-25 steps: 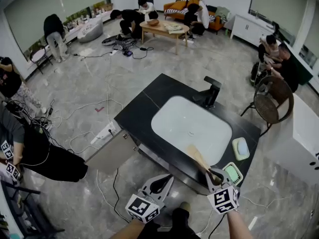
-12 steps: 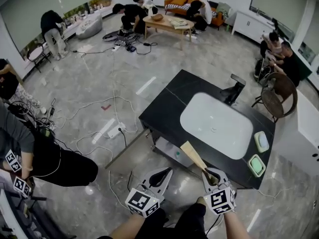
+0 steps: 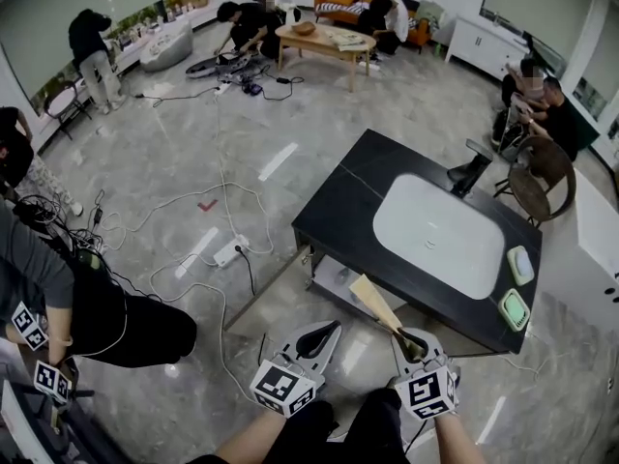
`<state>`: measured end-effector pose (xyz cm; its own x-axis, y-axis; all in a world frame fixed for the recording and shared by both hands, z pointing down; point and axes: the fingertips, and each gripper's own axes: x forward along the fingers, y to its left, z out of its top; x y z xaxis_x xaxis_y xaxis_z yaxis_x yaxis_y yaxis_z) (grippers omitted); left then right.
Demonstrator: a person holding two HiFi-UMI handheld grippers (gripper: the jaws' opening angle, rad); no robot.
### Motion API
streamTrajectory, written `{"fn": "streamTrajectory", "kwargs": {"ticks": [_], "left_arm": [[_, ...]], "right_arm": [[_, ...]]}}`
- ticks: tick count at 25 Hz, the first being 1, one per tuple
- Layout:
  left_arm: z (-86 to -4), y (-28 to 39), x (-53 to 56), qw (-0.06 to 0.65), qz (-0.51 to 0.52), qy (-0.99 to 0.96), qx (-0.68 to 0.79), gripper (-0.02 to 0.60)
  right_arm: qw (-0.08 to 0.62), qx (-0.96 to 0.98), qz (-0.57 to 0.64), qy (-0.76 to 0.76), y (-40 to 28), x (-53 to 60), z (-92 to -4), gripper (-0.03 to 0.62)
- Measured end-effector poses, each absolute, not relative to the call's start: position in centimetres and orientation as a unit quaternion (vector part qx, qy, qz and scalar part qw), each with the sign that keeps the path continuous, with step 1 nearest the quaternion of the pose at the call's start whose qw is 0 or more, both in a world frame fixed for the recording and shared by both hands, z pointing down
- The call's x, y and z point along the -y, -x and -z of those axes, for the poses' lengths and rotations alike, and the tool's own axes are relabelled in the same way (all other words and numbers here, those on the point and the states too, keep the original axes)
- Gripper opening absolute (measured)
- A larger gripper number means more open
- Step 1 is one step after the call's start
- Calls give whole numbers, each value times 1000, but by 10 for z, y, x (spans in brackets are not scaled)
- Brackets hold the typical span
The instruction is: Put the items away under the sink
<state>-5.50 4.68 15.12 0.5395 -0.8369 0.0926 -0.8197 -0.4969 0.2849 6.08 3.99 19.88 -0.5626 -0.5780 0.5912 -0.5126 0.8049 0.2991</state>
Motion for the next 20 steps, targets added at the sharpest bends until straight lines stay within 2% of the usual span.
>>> {"fn": "streamTrajectory", "kwargs": {"ticks": [10, 20], "left_arm": [[-170, 69, -55, 158, 29, -855, 494, 7], [-191, 51, -70, 166, 20, -840, 515, 8]], "right_arm": [[351, 890, 52, -287, -42, -54, -213, 46], [356, 894, 53, -267, -62, -77, -232, 46]]}}
